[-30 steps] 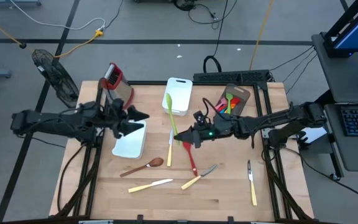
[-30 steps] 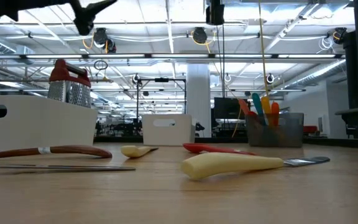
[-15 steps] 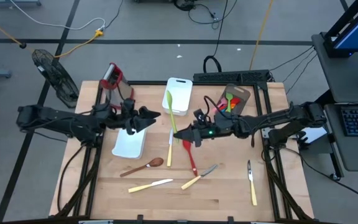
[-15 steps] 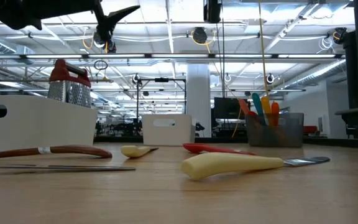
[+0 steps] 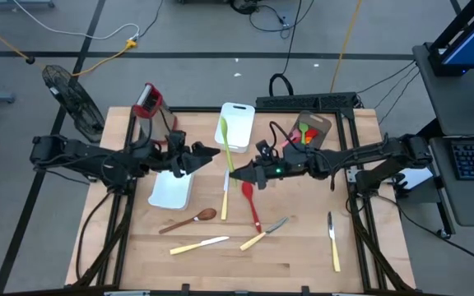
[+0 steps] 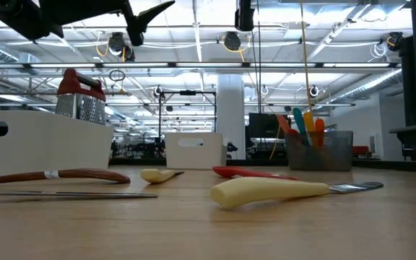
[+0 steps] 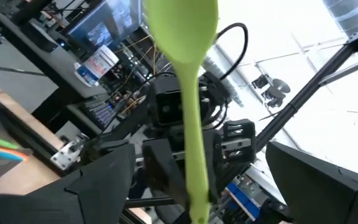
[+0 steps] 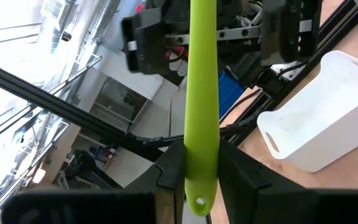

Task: Pick & Place Kitchen Items
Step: Put the light green serving spoon into the top white bin

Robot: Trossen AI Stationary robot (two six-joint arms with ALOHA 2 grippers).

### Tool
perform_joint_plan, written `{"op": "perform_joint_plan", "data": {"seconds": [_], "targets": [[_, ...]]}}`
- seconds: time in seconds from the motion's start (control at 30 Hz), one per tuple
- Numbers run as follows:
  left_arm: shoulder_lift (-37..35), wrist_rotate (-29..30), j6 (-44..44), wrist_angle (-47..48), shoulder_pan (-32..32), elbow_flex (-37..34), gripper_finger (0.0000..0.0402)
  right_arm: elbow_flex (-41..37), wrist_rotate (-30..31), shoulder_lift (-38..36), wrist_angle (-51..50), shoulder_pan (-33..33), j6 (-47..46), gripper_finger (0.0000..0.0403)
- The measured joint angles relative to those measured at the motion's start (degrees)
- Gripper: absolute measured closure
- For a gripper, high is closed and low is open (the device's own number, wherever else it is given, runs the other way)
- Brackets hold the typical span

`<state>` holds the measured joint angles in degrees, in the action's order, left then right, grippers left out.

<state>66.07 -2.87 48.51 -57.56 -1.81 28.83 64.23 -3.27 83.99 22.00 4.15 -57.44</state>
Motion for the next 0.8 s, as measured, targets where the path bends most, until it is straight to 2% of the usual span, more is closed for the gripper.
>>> {"op": "perform_joint_plan", "data": {"seconds": [0.27,0.5,0.7,0.8], "targets": [[6.0,-0.3,-3.7,0.4,0.6,7.8,0.0034,0.0,-0.5,0.0,0.8,-0.1,0.1,0.0341],[12.4,-5.5,-3.2,0.8,0.6,13.6,0.0034,0.0,-1.4,0.0,1.8,-0.1,0.5,0.0341],[14.6,-7.9,-2.5,0.8,0.6,15.5,0.0036,0.0,-1.5,0.0,2.3,-0.1,1.2,0.0341],[14.6,-8.7,-2.9,0.7,0.6,15.9,0.0053,0.0,-1.7,0.0,2.2,-0.1,1.2,0.0341]]}}
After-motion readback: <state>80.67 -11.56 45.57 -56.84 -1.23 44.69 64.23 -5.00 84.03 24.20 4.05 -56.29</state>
